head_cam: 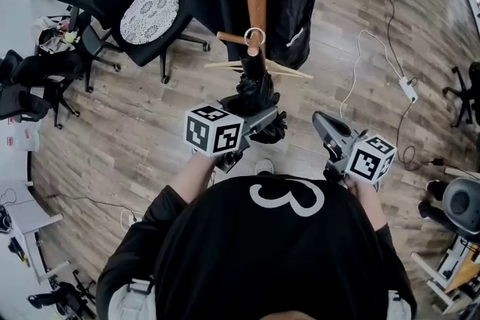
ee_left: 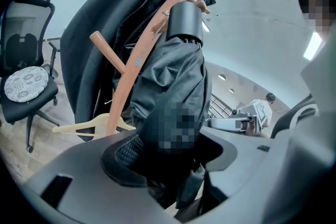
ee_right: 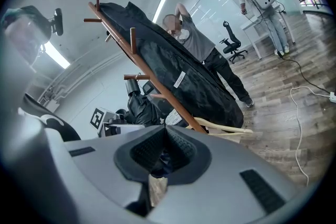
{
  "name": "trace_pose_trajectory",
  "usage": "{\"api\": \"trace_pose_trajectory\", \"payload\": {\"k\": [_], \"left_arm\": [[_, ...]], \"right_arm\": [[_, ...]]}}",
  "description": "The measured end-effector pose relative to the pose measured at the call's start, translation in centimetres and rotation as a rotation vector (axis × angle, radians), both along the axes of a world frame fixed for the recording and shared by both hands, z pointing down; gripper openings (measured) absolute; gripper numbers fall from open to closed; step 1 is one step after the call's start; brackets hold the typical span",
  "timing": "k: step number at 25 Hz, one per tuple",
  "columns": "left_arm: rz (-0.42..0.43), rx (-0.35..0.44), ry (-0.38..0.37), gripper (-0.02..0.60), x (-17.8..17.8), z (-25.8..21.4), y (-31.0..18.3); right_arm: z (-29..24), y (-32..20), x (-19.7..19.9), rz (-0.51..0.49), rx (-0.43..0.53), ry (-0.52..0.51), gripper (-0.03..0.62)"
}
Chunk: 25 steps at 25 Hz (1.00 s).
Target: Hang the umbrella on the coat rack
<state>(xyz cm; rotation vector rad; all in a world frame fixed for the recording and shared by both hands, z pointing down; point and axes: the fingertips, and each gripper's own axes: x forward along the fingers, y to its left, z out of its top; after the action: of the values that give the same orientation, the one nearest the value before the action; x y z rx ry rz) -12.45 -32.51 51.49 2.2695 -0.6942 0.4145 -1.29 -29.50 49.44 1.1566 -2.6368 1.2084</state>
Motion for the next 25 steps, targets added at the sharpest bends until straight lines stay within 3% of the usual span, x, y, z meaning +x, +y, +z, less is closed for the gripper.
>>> {"api": "trace_pose_trajectory", "payload": {"k": [15, 25], "left_arm": [[-0.022, -0.028, -0.048, 0.272, -0.3, 2.3, -2.1], [-0.05, 0.086, -0.156, 0.273, -1.1, 4.1, -4.4]], "right_arm": [[-0.3, 0.8, 2.1, 0.021, -0.02, 0.021, 0.026], [-0.6, 1.7, 2.7, 0.022, -0.021, 0.044, 0.026]]}}
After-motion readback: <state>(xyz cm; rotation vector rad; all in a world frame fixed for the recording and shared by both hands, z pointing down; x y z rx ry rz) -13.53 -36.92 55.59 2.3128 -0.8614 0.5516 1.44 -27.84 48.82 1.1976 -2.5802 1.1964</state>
